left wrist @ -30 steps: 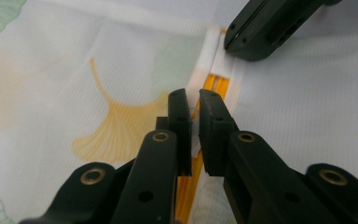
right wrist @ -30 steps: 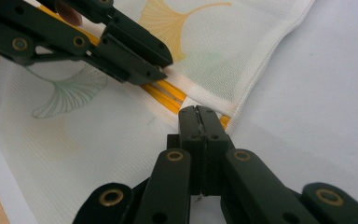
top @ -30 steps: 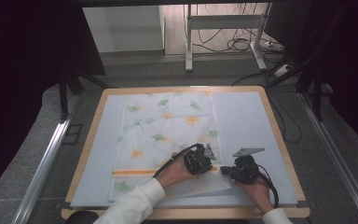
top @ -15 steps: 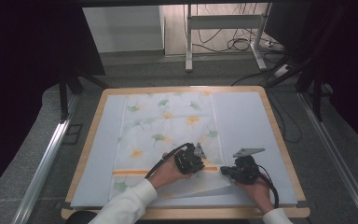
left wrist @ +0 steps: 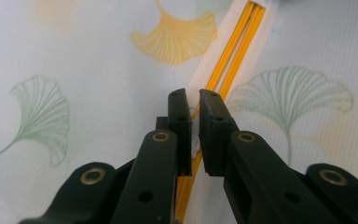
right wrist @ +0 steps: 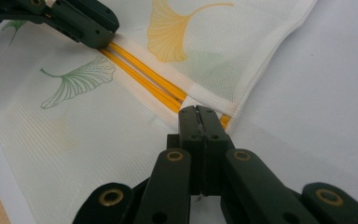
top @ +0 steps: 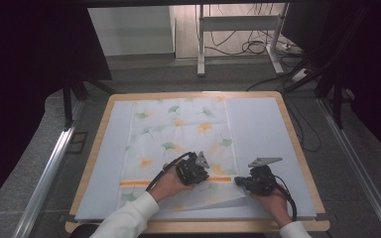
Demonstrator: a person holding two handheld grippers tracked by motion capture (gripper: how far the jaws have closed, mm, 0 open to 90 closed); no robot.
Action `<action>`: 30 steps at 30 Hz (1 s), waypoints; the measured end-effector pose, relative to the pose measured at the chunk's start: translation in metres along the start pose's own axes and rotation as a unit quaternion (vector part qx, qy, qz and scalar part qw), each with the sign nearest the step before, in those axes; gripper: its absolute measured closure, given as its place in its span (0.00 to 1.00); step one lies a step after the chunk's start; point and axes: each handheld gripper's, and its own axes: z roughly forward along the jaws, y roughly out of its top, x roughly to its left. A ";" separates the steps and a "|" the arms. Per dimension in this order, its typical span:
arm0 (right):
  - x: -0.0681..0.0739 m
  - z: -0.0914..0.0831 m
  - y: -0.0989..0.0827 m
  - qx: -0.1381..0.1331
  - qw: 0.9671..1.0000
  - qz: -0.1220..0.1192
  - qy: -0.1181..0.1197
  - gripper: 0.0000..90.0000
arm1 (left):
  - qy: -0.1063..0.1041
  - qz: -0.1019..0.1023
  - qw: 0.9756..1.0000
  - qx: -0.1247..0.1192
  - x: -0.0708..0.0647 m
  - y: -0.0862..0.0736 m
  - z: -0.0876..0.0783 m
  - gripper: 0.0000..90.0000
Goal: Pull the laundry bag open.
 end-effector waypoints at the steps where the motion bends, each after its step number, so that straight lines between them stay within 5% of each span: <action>1: 0.000 0.000 0.000 0.000 1.000 0.001 0.000 1.00 | 0.000 0.000 1.000 0.000 0.001 -0.002 -0.001 0.94; 30: 0.000 0.000 0.000 0.000 1.000 -0.002 -0.001 1.00 | 0.019 -0.035 0.999 0.002 0.009 -0.036 -0.024 0.94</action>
